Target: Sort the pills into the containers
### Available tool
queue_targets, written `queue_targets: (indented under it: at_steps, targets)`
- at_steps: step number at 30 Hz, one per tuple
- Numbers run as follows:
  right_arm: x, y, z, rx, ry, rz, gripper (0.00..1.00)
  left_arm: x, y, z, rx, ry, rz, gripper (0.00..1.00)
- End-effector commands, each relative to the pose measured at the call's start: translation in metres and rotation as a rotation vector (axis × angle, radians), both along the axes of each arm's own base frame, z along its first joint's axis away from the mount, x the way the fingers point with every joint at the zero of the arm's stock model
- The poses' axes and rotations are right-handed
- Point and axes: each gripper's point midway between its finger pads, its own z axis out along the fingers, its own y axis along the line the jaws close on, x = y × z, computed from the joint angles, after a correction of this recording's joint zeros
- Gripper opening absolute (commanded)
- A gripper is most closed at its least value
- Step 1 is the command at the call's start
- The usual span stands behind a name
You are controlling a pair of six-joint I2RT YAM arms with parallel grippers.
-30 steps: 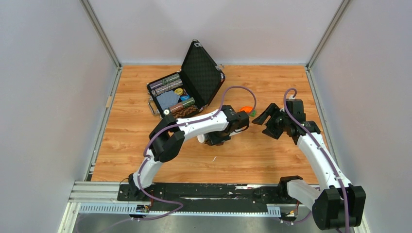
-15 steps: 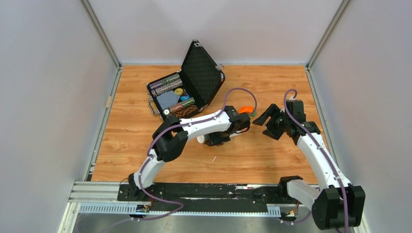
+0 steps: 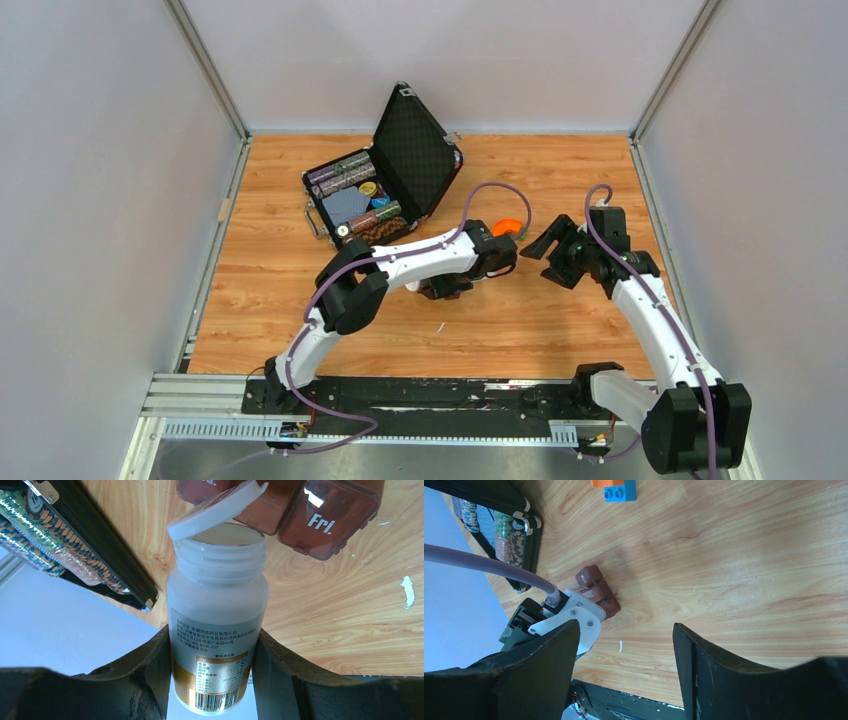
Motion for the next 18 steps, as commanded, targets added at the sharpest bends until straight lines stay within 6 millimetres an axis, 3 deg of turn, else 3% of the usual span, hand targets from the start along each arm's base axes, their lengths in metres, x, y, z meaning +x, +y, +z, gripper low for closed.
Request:
queue_targets:
  at_steps: [1,18]
  targets:
    - [0.0053,0.0003,0.0098,0.010,-0.063,0.006,0.70,0.0023,-0.0078,0.0115,-0.009,-0.043,-0.004,0.00]
    - [0.0042,-0.0058,0.0101,0.012,-0.064,-0.022,0.69,-0.0024,-0.0119,0.0120,-0.047,-0.024,0.002,0.00]
